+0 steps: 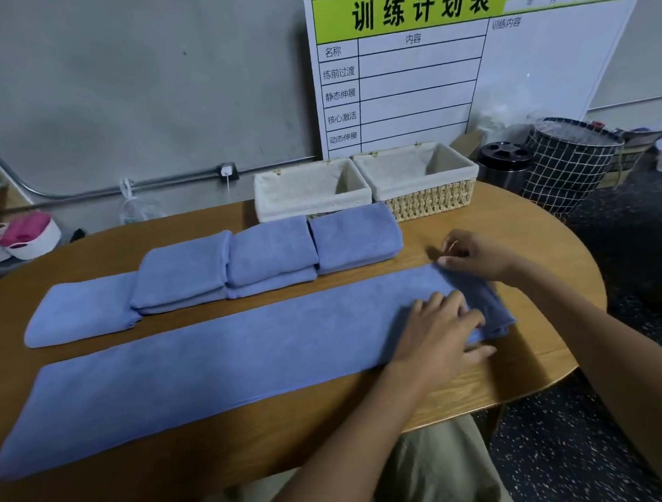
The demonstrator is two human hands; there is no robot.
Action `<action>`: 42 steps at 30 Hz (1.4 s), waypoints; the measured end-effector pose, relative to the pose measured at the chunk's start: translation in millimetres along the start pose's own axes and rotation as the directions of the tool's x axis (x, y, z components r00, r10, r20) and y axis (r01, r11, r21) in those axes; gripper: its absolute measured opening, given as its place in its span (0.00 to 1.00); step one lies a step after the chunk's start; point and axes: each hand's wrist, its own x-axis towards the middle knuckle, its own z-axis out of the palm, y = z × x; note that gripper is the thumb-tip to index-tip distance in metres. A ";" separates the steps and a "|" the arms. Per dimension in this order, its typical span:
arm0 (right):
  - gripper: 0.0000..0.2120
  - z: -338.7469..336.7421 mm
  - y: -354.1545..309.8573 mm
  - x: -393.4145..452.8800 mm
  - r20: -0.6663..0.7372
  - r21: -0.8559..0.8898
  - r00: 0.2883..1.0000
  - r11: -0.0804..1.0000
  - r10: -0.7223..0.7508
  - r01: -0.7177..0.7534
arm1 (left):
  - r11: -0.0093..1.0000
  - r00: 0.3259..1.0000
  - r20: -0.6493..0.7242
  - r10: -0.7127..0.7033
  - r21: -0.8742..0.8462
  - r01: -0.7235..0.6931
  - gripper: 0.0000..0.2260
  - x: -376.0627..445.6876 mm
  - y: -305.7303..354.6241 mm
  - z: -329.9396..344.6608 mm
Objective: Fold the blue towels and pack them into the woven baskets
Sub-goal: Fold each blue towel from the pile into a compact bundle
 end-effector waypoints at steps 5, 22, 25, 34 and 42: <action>0.09 -9.0 -1.8 -5.7 0.097 0.105 0.994 0.994 -0.039 0.028 | 0.994 0.997 0.049 0.054 0.093 -0.058 0.17 27.3 2.3 -0.2; 0.13 -4.7 -15.5 -8.8 -0.019 0.601 1.000 0.799 -0.001 0.012 | 0.779 0.864 -0.328 -0.381 -0.617 0.109 0.09 3.1 -9.2 -16.3; 0.27 0.3 -32.7 -5.2 -0.013 0.790 1.000 0.613 0.027 -0.006 | 0.506 0.730 -0.266 -0.630 -0.854 0.126 0.10 -12.2 -15.7 -20.7; 0.17 4.0 -99.3 6.5 0.210 0.743 0.961 0.668 -0.178 -0.039 | -0.096 0.628 0.093 -0.773 -0.995 0.029 0.23 -32.4 -29.2 -36.1; 0.09 15.3 -152.3 12.5 0.142 0.389 0.946 0.895 -0.293 0.219 | 0.316 0.517 -0.207 -0.830 -0.940 0.130 0.09 -56.8 -35.5 -62.7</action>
